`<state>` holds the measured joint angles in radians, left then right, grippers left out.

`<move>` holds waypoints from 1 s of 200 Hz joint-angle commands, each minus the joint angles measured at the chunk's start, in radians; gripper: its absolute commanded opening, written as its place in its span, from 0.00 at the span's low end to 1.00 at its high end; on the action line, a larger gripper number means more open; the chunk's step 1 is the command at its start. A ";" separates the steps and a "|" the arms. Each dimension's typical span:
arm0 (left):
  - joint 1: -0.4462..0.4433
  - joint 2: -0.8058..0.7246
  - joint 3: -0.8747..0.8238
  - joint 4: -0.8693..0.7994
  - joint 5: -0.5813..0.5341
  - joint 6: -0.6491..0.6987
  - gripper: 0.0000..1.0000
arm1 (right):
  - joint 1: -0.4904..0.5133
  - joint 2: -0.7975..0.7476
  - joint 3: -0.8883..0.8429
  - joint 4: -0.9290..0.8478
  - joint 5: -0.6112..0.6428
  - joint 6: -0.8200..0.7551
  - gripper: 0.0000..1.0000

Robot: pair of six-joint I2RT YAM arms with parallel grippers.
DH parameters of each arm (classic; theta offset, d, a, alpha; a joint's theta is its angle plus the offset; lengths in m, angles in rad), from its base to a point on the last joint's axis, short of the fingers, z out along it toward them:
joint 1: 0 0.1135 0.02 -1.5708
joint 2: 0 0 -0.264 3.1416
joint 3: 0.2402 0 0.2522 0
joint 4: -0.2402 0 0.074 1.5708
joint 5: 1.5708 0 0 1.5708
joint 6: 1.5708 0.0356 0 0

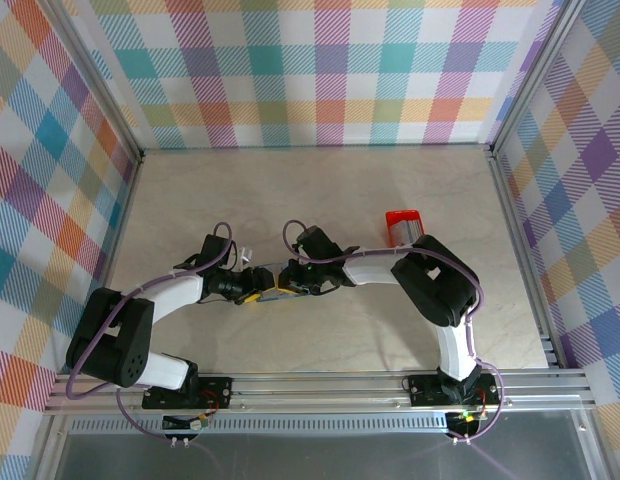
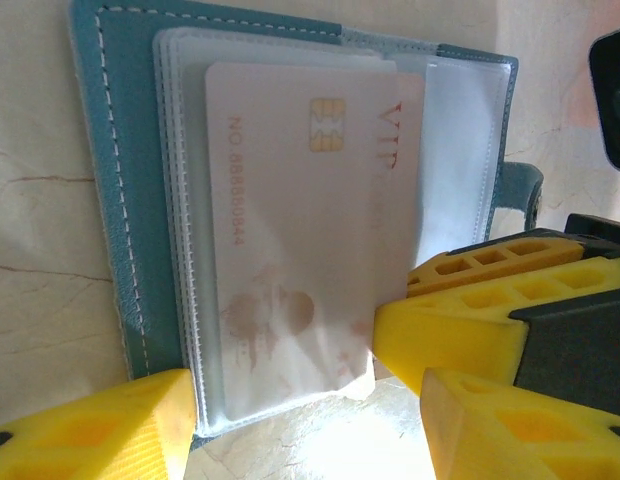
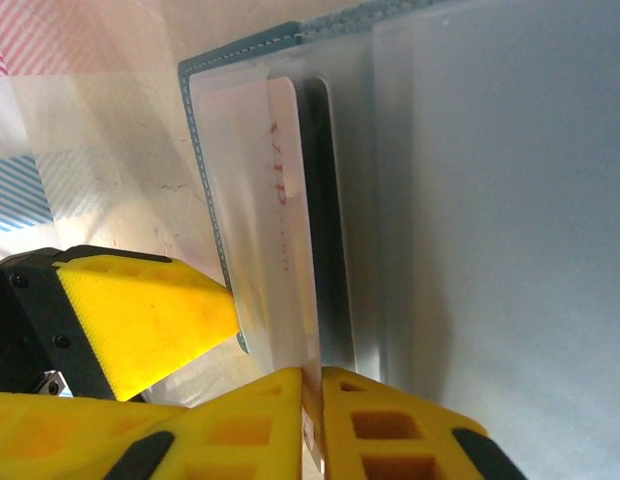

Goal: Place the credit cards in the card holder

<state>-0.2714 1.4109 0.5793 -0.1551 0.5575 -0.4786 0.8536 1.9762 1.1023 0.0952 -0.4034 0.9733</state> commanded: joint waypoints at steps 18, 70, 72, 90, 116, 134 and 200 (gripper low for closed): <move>0.012 -0.043 -0.003 -0.027 -0.025 0.002 0.60 | 0.015 -0.027 0.027 -0.114 0.015 -0.037 0.21; 0.014 -0.119 -0.016 -0.060 -0.066 -0.015 0.58 | 0.012 -0.107 0.028 -0.241 0.083 -0.061 0.29; 0.014 -0.120 -0.016 -0.064 -0.068 -0.015 0.58 | 0.012 -0.108 0.027 -0.242 0.086 -0.061 0.29; 0.015 -0.134 -0.016 -0.096 -0.101 -0.020 0.56 | 0.012 -0.123 0.036 -0.272 0.106 -0.072 0.28; 0.018 -0.136 -0.022 -0.115 -0.134 -0.028 0.50 | 0.013 -0.114 0.093 -0.343 0.138 -0.117 0.22; 0.018 -0.125 -0.031 -0.107 -0.127 -0.031 0.44 | 0.014 -0.093 0.142 -0.400 0.161 -0.136 0.21; 0.020 -0.111 -0.068 -0.022 -0.077 -0.032 0.33 | 0.014 0.021 0.309 -0.512 0.174 -0.189 0.22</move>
<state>-0.2653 1.2903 0.5343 -0.2245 0.4480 -0.5083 0.8631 1.9507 1.3705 -0.3374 -0.2424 0.8200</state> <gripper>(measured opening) 0.331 0.216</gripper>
